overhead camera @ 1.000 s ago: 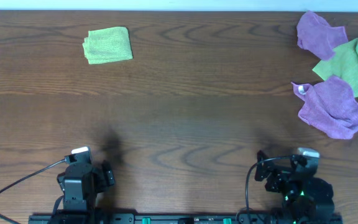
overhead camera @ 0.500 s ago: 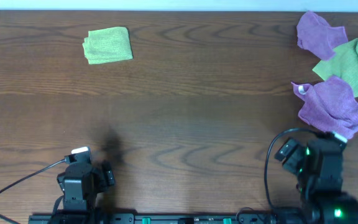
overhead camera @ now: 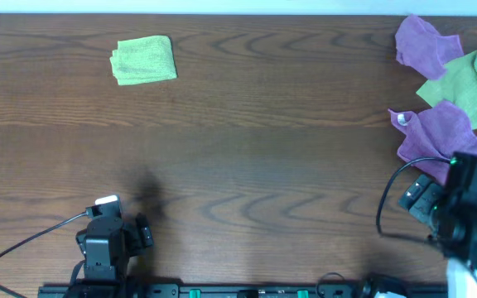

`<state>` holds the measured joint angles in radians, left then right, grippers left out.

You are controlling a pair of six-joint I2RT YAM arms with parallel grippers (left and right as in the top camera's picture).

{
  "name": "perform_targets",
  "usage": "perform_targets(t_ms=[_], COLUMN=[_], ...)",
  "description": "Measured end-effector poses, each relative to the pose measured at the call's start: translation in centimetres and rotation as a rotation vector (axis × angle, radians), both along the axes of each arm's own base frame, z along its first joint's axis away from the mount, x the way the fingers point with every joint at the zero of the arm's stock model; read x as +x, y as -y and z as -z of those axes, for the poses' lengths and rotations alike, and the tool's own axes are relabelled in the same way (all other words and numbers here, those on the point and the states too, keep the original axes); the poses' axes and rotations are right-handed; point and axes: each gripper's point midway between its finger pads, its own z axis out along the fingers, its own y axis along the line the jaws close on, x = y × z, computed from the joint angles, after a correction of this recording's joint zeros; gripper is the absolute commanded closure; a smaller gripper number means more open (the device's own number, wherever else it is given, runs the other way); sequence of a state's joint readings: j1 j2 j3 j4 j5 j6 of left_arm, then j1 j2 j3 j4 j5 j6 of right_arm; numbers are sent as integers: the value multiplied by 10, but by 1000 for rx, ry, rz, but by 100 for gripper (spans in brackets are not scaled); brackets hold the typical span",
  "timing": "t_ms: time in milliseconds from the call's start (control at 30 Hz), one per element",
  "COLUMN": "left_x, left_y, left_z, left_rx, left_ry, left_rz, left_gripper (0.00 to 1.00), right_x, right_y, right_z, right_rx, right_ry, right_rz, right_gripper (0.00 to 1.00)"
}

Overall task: Fold the cloth
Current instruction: 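Reach the right gripper to the purple cloth in the right pile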

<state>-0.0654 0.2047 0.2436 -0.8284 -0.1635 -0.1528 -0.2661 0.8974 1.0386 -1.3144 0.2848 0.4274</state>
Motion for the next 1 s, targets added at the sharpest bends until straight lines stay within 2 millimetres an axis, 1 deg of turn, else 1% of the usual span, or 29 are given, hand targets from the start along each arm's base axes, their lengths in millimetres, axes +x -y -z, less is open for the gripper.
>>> perform_targets(t_ms=[67, 133, 267, 400, 500, 567, 633, 700, 767, 833, 1000], left_x=[0, 0, 0, 0, 0, 0, 0, 0, 0, 0, 0], left_y=[0, 0, 0, 0, 0, 0, 0, 0, 0, 0, 0], left_z=[0, 0, 0, 0, 0, 0, 0, 0, 0, 0, 0], left_rx=[0, 0, 0, 0, 0, 0, 0, 0, 0, 0, 0], left_ry=[0, 0, 0, 0, 0, 0, 0, 0, 0, 0, 0], left_rz=[0, 0, 0, 0, 0, 0, 0, 0, 0, 0, 0], left_gripper=[5, 5, 5, 5, 5, 5, 5, 5, 5, 5, 5], right_x=[-4, -4, -2, 1, 3, 15, 33, 43, 52, 64, 84], right_y=[2, 4, 8, 9, 11, 22, 37, 47, 55, 60, 64], right_z=[7, 8, 10, 19, 21, 14, 0, -9, -10, 2, 52], right_rx=[68, 123, 242, 399, 457, 441, 392, 364, 390, 460, 658], right_ry=[-10, 20, 84, 109, 138, 217, 326, 393, 431, 431, 332], right_rz=[49, 90, 148, 211, 245, 256, 220, 196, 190, 186, 194], right_gripper=[1, 1, 1, 1, 1, 1, 1, 1, 1, 1, 2])
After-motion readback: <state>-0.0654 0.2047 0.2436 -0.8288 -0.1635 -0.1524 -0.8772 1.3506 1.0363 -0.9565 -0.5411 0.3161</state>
